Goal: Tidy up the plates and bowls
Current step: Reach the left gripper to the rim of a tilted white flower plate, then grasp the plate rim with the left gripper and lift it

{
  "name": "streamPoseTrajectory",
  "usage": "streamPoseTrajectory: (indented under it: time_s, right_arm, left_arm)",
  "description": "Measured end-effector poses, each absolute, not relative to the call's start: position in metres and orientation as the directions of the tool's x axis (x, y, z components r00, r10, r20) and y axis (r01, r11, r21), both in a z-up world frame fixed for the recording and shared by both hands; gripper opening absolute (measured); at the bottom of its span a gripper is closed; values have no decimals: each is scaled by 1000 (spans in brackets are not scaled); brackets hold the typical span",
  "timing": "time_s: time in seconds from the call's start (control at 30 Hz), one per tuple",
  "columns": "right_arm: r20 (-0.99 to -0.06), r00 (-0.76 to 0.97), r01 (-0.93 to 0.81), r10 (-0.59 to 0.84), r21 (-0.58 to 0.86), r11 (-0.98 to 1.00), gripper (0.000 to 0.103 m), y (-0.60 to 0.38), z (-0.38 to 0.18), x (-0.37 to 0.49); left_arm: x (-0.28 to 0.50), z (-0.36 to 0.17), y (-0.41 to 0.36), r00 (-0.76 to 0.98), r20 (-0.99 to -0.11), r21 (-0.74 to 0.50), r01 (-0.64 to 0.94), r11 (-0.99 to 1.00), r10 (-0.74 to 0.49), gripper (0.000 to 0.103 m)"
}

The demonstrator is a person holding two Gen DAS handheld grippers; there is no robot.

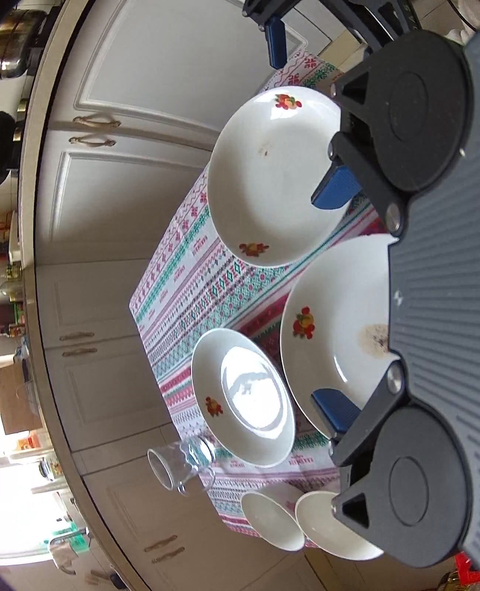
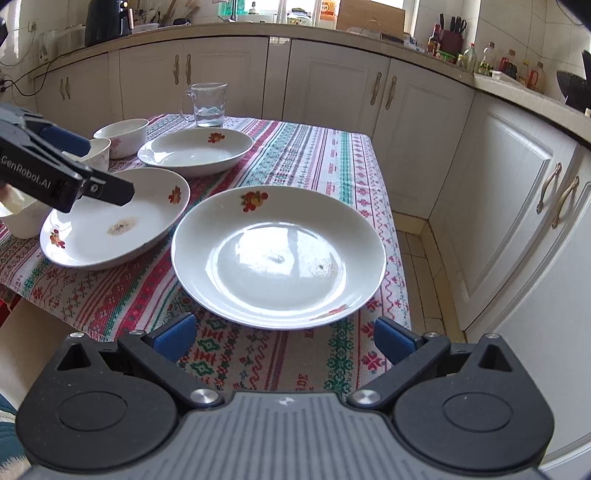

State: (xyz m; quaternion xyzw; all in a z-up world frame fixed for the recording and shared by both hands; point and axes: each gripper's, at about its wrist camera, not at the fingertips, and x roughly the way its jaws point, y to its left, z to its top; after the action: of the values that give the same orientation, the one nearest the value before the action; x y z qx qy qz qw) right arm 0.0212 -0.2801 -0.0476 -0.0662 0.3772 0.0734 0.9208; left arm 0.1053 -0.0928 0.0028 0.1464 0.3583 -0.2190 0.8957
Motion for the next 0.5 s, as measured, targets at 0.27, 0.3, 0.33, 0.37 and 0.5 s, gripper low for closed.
streamPoseTrajectory:
  time_s: [0.27,0.3,0.33,0.37,0.5]
  right_arm:
    - [-723,674,-233,150,-15,972,103,-294,-71,34]
    - [-725,671,-241,159,-11,970,103,-295,-73,37]
    - [-723,670,-248,166,-7,969,103,-296,-74,39]
    - [-721,670,-258,177,-3,966,103,-297,-76,41]
    - [-712,670,-307,210,-8,952,103,-301,-79,45]
  left_arm:
    - [137,-7,-132,566,-740,59,593,803,-363,102]
    - [141,-8,-135,550,-747,45,602,797,-373,100]
    - [146,-11,-139,533,-756,34,611,791,-380,100]
    - [151,-13,-143,520,-764,28,618,785,-382,99]
    - [167,-22,-160,476,-788,32,665,746,-390,85]
